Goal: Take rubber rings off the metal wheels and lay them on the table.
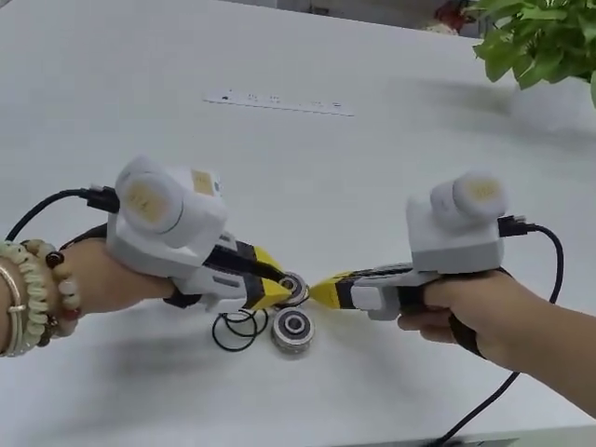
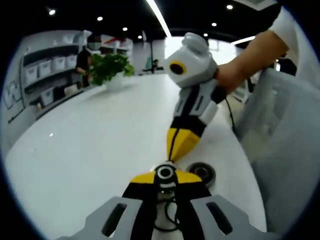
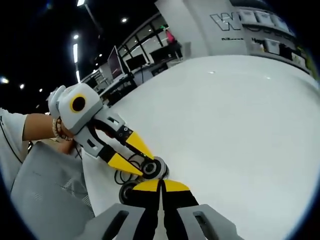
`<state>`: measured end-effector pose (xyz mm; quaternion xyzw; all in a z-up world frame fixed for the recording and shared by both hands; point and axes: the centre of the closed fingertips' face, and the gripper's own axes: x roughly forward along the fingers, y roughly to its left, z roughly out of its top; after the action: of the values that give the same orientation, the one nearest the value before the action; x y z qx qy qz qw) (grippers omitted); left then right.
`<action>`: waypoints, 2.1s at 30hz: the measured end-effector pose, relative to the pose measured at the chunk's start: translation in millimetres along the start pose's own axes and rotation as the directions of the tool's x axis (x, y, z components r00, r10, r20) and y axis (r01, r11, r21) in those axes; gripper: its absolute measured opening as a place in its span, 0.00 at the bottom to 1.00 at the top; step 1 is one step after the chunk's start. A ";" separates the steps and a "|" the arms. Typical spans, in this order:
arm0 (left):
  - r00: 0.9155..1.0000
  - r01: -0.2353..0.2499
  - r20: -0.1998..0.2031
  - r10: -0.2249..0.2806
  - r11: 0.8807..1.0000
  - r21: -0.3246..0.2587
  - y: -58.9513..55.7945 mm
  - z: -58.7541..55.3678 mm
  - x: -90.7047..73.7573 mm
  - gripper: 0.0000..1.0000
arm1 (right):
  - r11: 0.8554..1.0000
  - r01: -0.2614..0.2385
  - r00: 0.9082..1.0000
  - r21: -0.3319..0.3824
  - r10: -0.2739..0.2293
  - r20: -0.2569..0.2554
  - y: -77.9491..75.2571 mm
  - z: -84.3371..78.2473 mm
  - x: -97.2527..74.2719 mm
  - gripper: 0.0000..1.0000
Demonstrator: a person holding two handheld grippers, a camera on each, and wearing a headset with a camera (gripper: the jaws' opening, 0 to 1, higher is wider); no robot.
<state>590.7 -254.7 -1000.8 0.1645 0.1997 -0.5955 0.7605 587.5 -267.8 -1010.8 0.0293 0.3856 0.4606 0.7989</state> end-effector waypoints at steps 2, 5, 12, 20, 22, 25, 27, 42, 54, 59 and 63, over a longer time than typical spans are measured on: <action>1.000 0.004 0.003 -0.004 1.000 0.004 -0.2 0.0 0.1 0.13 | 1.000 -0.005 1.000 -0.002 0.005 -0.001 -0.8 0.6 1.0 0.00; 1.000 0.007 0.004 -0.007 1.000 0.007 0.5 -0.5 0.2 0.13 | 1.000 -0.014 1.000 -0.013 0.014 0.000 -0.5 2.2 0.3 0.00; 1.000 0.000 0.012 0.000 1.000 0.004 -0.4 -0.2 0.5 0.13 | 1.000 -0.018 1.000 0.017 0.018 0.014 1.4 3.6 -0.5 0.00; 1.000 -0.004 0.013 0.004 1.000 0.006 -2.7 0.6 1.3 0.13 | 0.997 -0.023 0.999 0.077 0.021 0.024 2.4 5.1 -0.6 0.00; 1.000 -0.006 0.014 0.006 1.000 0.007 -2.6 0.6 1.2 0.13 | 0.997 -0.022 1.000 0.080 0.020 0.022 2.7 5.3 -0.5 0.00; 1.000 -0.006 0.018 0.006 1.000 0.004 -2.6 0.7 1.1 0.13 | 0.994 -0.020 1.000 0.112 0.017 0.023 2.4 5.9 -0.5 0.00; 1.000 -0.009 0.015 0.008 1.000 0.005 -2.6 0.8 1.1 0.13 | 0.993 -0.019 1.000 0.113 0.017 0.022 3.5 6.2 -0.2 0.00; 1.000 -0.003 0.012 0.003 1.000 0.009 -2.3 0.9 1.1 0.13 | 0.995 -0.024 1.000 0.094 0.023 0.009 6.7 7.6 1.5 0.00; 1.000 -0.002 0.013 0.002 1.000 0.015 -2.1 0.6 1.1 0.13 | 0.998 -0.026 1.000 0.054 0.026 -0.002 7.1 8.2 4.0 0.00; 1.000 -0.003 0.008 0.003 1.000 0.021 -2.1 0.6 1.3 0.13 | 0.999 -0.024 1.000 0.049 0.024 -0.002 6.2 8.5 4.0 0.00; 1.000 -0.006 0.009 0.006 1.000 0.017 -2.0 0.6 1.3 0.13 | 0.999 -0.025 1.000 0.044 0.025 0.003 6.6 8.8 3.8 0.00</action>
<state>589.1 -256.6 -1001.0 0.1692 0.1907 -0.5957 0.7617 589.5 -258.4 -1004.3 0.0523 0.3944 0.4619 0.7927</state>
